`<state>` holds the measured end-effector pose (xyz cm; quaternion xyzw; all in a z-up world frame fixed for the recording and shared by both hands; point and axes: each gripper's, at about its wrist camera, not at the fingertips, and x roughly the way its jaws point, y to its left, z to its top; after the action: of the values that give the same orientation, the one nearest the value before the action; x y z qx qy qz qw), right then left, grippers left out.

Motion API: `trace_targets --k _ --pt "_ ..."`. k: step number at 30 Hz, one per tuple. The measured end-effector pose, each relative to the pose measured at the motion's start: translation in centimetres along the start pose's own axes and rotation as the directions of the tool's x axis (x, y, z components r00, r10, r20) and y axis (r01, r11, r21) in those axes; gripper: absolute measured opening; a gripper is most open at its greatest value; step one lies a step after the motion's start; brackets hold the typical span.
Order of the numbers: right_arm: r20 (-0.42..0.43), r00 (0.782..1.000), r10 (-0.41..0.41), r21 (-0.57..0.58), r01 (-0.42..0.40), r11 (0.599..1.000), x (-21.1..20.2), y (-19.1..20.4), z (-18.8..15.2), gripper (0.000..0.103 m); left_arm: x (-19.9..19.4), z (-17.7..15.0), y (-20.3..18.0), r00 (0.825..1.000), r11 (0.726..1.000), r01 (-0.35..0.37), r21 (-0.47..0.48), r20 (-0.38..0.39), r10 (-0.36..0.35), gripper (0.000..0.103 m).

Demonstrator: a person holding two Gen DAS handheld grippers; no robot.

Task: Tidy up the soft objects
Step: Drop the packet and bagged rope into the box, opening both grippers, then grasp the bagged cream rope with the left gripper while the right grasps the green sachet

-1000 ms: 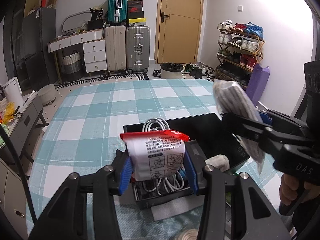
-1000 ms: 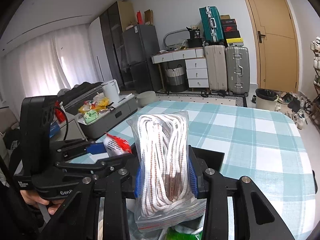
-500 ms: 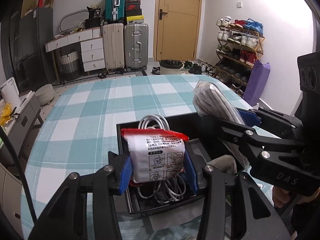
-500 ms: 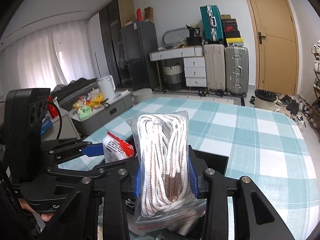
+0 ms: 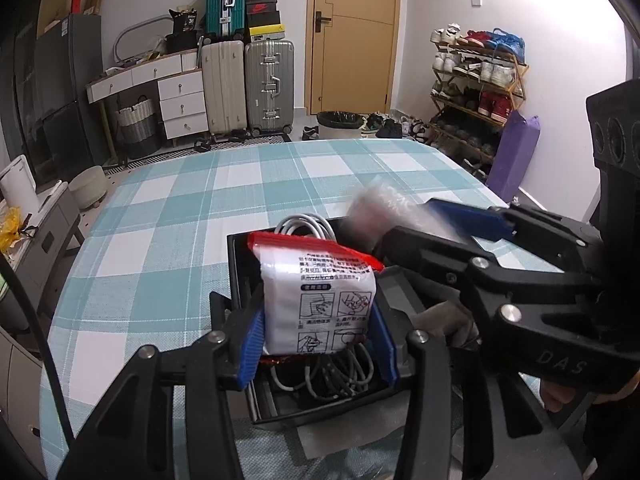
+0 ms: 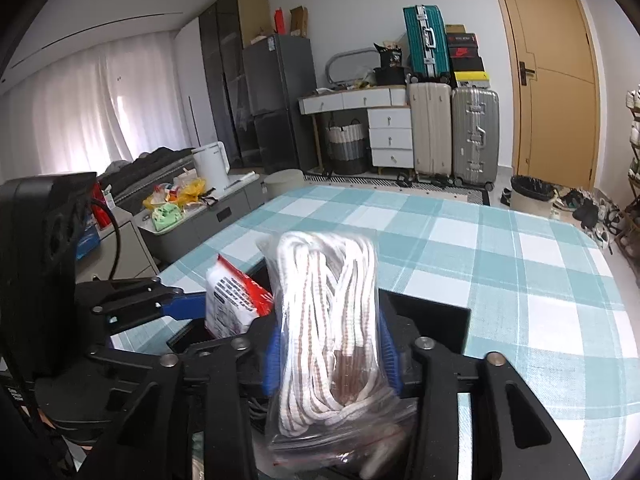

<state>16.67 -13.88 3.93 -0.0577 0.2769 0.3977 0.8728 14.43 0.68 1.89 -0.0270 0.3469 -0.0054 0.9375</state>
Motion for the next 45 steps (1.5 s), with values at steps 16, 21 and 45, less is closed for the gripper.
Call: trace_targets --k 16,21,45 --pt "-0.016 0.996 -0.092 0.019 0.092 0.996 -6.6 -1.0 -1.8 0.102 -4.1 -1.5 -1.1 1.0 0.998 -0.012 0.054 0.026 0.01 0.101" --pt "-0.002 0.994 -0.107 0.019 0.107 0.994 -8.9 -0.3 -2.1 0.102 -5.9 -2.6 -0.8 0.999 0.998 -0.037 0.046 0.042 0.035 0.103" --pt "-0.109 0.979 -0.173 0.004 0.174 0.985 -11.3 2.2 -5.7 0.102 -7.9 -6.3 1.0 0.996 0.996 -0.085 -0.004 -0.001 0.085 0.103"
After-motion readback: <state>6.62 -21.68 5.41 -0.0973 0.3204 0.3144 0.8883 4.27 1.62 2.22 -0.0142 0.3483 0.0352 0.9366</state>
